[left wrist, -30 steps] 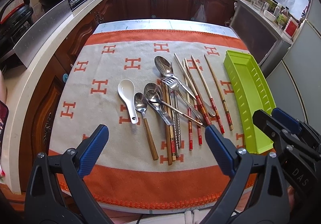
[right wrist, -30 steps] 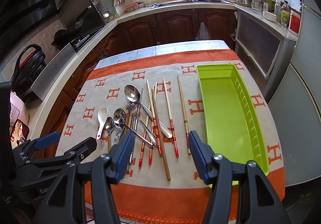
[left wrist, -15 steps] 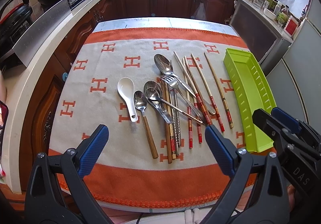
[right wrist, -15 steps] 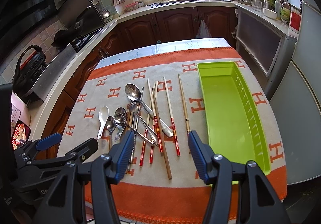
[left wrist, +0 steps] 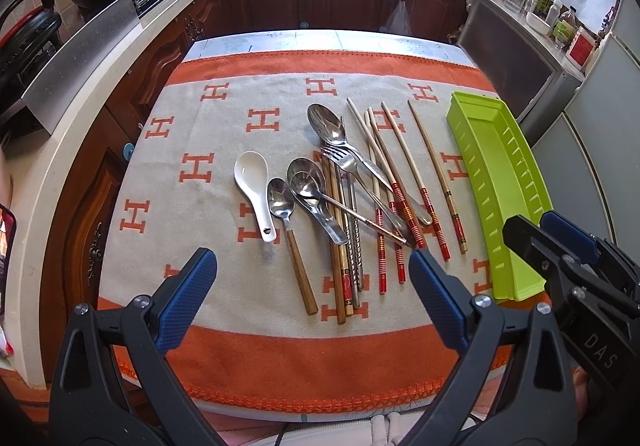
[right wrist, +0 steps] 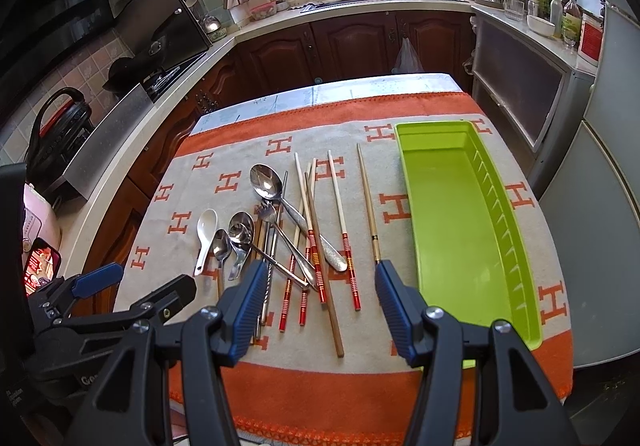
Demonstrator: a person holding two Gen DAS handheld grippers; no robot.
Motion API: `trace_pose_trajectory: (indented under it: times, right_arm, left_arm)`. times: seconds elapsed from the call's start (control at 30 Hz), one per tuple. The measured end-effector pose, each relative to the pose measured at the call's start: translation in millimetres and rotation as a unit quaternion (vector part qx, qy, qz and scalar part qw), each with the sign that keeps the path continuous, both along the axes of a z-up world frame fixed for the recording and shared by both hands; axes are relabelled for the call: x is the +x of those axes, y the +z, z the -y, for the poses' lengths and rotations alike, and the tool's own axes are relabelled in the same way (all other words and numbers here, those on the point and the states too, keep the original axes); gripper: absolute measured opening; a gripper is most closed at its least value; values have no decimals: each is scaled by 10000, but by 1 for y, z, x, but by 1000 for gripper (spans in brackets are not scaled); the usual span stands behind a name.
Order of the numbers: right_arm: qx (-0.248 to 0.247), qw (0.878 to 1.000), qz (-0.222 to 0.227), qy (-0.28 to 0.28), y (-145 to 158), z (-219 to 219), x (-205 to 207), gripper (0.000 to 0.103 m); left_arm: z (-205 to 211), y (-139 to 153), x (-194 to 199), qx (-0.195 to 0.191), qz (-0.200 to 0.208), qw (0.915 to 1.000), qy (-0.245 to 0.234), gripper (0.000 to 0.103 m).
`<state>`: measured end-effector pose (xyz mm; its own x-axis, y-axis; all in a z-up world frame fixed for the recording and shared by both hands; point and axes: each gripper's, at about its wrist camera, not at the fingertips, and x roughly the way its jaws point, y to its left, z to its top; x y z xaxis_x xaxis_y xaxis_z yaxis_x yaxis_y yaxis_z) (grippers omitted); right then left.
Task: Organize utensils
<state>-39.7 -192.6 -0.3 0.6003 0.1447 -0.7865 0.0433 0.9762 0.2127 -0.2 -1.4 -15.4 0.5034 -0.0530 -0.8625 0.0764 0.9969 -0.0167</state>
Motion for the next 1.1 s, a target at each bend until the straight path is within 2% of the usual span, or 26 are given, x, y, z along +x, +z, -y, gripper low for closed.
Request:
trace_pose_trajectory:
  times: [0.23, 0.4, 0.57, 0.77, 0.83, 0.9, 1.03, 1.1]
  right_arm:
    - [-80, 9999, -1, 105, 2, -1, 8, 56]
    - [-111, 9997, -30, 220, 6, 3, 23, 56]
    - [171, 9982, -267, 500, 5, 4, 44, 56]
    - [67, 9958, -332, 853, 4, -8, 65, 53]
    - [78, 9943, -405, 984, -1, -13, 72, 48]
    - [141, 9925, -497, 1106, -6, -17, 79, 43]
    - [308, 9883, -691, 1328, -22, -25, 95, 39]
    - [396, 9862, -830, 1376, -32, -30, 101, 37]
  left_arm:
    - [-10, 5, 4, -236, 115, 9997, 17, 96]
    - [-18, 9, 16, 29, 191, 9997, 121, 96]
    - [-34, 15, 33, 40, 153, 9998, 124, 96]
    - [-60, 16, 52, -184, 179, 9992, 299, 96]
    - [-71, 13, 58, -288, 158, 9987, 378, 93]
    - [-80, 7, 62, -332, 111, 9983, 465, 86]
    - [-98, -13, 73, -445, -136, 9970, 626, 79]
    - [-104, -27, 79, -457, -295, 9961, 694, 73]
